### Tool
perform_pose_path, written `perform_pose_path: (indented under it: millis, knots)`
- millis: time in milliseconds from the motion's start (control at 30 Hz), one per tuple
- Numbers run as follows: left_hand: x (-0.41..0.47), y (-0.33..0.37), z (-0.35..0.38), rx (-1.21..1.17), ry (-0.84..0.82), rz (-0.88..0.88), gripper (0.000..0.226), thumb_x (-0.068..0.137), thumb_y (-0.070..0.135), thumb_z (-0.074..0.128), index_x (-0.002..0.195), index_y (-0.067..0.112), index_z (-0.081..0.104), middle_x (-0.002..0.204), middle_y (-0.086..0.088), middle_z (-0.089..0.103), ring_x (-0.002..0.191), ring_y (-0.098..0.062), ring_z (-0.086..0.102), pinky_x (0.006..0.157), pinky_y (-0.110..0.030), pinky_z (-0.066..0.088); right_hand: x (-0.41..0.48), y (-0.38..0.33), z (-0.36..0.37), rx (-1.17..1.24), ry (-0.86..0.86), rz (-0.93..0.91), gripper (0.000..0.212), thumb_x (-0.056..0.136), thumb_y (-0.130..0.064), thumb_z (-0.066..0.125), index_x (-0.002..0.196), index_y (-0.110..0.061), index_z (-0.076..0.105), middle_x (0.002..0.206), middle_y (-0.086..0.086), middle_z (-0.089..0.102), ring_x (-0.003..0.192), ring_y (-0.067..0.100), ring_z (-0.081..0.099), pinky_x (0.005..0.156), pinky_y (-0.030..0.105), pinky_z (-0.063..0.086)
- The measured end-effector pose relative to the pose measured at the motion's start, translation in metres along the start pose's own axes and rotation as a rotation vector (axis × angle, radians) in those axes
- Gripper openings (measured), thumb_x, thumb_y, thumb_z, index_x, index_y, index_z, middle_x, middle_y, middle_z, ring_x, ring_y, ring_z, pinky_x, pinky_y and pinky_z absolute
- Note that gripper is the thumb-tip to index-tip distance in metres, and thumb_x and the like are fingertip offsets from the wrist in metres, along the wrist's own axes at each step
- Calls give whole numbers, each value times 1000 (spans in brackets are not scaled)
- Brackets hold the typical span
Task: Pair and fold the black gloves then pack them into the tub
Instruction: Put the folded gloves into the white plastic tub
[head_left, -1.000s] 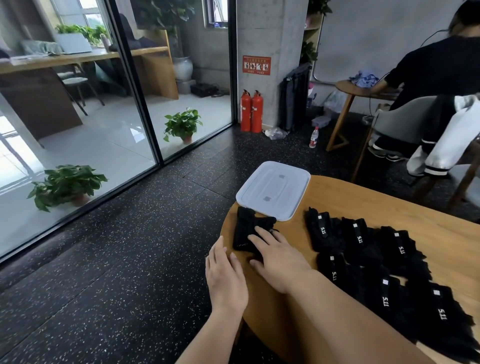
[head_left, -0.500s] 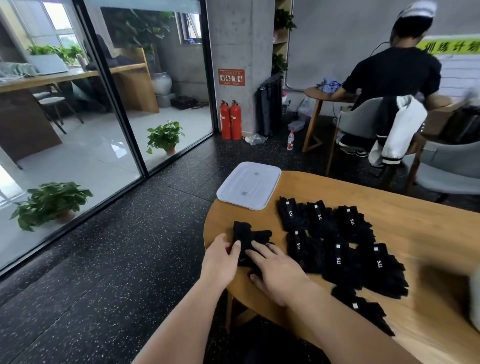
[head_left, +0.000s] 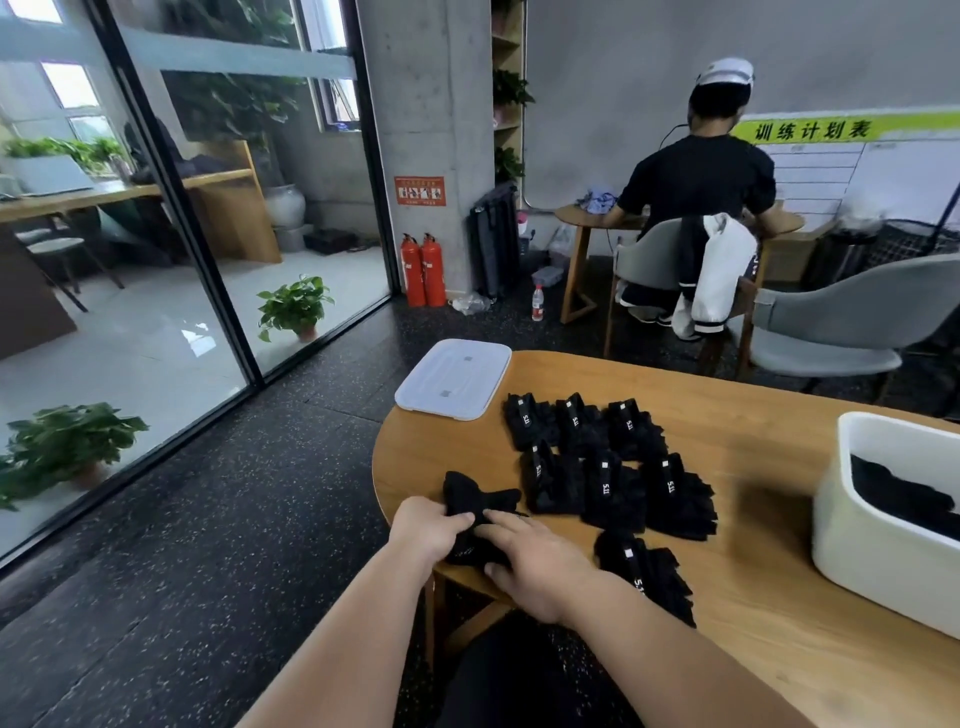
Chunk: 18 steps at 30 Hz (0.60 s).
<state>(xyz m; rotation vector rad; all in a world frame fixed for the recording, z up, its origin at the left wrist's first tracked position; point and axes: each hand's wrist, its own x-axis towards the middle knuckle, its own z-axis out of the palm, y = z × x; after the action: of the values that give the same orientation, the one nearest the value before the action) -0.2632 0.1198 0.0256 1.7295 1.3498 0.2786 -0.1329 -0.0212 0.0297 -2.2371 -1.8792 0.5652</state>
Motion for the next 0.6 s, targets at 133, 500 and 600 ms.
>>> perform_pose_path:
  millis: [133, 500, 600]
  knots:
    - [-16, 11, -3, -34, 33, 56, 7, 91, 30, 82, 94, 25, 77, 96, 5, 78, 94, -17, 73, 94, -41, 61, -9, 4, -14, 96, 101, 0, 47, 106, -37, 53, 153, -42, 46, 167, -22, 31, 149, 16, 40, 120, 38, 38]
    - [-50, 85, -23, -279, 43, 271, 21, 94, 25, 80, 108, 26, 66, 108, 6, 73, 95, -8, 70, 74, -23, 54, -39, 21, -86, 402, 477, 154, 59, 102, -53, 61, 155, -33, 45, 151, -5, 54, 135, 18, 54, 104, 31, 48]
    - [-60, 111, -20, -402, -36, 326, 21, 93, 23, 80, 110, 23, 67, 106, 7, 75, 98, -10, 72, 81, -25, 58, -45, 35, -101, 561, 478, 223, 78, 95, -64, 64, 161, -34, 33, 151, -3, 53, 132, 20, 57, 101, 33, 52]
